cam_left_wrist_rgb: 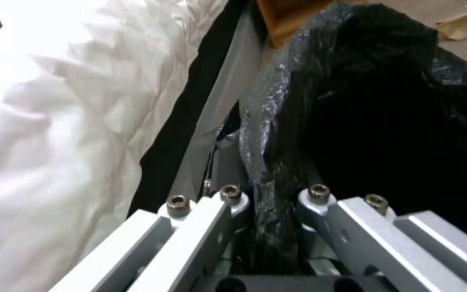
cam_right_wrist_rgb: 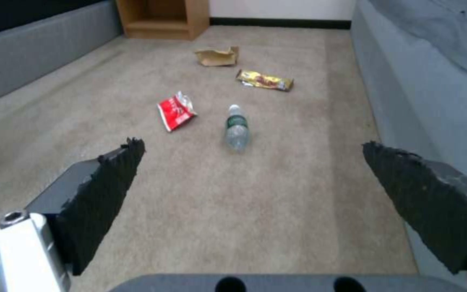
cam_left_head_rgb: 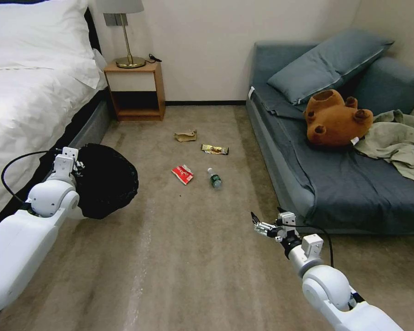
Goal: Pick up the trash bin, then pick up the garbage on the floor and place it into the trash bin.
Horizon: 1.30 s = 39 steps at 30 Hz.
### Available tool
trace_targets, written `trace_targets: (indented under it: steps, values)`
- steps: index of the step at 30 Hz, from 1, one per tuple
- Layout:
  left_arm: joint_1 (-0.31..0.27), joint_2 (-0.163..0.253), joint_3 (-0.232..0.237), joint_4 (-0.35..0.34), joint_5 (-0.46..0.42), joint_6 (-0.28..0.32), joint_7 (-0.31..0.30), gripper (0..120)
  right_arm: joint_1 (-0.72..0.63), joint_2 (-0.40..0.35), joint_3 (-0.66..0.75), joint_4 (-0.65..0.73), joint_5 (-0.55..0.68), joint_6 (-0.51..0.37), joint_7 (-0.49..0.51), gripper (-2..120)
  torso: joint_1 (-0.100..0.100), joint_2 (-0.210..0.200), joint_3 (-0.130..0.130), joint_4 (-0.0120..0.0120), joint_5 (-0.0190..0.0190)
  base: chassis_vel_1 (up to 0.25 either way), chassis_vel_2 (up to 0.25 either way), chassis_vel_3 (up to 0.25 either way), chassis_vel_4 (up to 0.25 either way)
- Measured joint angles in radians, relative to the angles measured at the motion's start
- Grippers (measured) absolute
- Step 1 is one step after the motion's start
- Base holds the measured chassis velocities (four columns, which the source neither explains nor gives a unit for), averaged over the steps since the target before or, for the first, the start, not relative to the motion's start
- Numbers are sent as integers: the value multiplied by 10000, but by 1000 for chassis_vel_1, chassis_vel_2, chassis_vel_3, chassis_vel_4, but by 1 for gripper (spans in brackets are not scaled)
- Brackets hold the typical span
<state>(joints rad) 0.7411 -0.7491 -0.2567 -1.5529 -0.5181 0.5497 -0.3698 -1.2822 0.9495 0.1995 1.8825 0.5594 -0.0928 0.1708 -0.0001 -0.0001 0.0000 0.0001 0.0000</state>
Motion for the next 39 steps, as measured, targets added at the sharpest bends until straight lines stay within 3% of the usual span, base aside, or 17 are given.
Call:
trace_targets:
  steps: [39]
  values:
    - [-8,52,-80,125,1,-63,19,5,916,-94,-720,-369,116,-52,-27,100,0,0,0,0,0,-107,103,105,-106]
